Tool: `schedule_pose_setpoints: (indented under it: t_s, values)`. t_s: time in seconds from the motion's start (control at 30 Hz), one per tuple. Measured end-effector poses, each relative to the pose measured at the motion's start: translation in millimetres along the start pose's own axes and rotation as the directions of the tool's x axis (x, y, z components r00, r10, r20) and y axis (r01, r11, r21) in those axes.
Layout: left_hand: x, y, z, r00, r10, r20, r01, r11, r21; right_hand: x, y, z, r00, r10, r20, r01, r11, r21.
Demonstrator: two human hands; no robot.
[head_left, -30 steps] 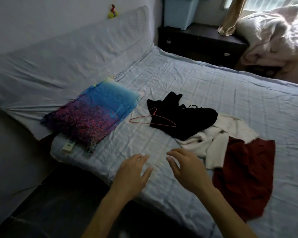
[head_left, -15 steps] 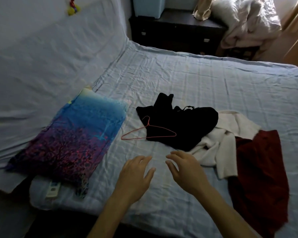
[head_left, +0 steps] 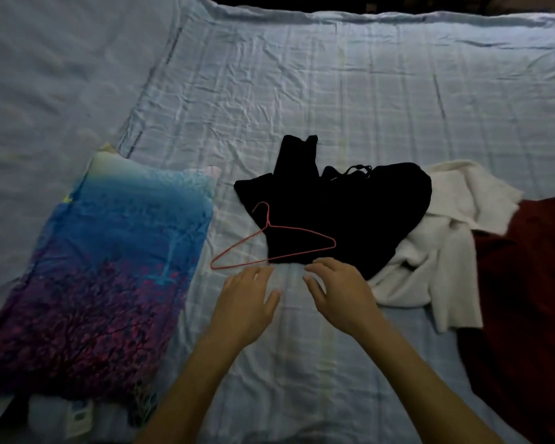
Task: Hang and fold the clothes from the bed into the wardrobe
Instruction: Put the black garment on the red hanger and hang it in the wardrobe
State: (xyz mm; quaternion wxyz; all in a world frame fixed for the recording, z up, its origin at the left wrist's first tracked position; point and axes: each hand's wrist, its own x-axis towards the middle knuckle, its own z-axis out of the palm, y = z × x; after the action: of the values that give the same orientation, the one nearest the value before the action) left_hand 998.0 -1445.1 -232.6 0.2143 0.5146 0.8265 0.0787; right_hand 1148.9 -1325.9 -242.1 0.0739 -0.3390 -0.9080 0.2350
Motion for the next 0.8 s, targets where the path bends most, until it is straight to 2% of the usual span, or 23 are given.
schedule_pose_setpoints:
  t_s: [0.23,0.43,0.63,0.8]
  values:
    - [90,-65,32,0.998,0.005,0.059,-0.007,1.000,0.028,65,15,64,0.994,0.082,0.072,-0.081,0.996,-0.021]
    - [153,-100,68,0.996,-0.039,0.081,0.033,0.997,0.070,119,22,124,0.986,0.098,0.138,-0.096,0.995,-0.026]
    - [194,-136,117,0.993,-0.055,0.102,0.048,0.996,0.073,169,33,179,0.975,0.137,0.173,-0.136,0.991,-0.017]
    - [213,-164,160,0.985,-0.089,0.150,0.061,0.982,0.180,184,44,213,0.975,0.157,0.157,-0.155,0.988,-0.023]
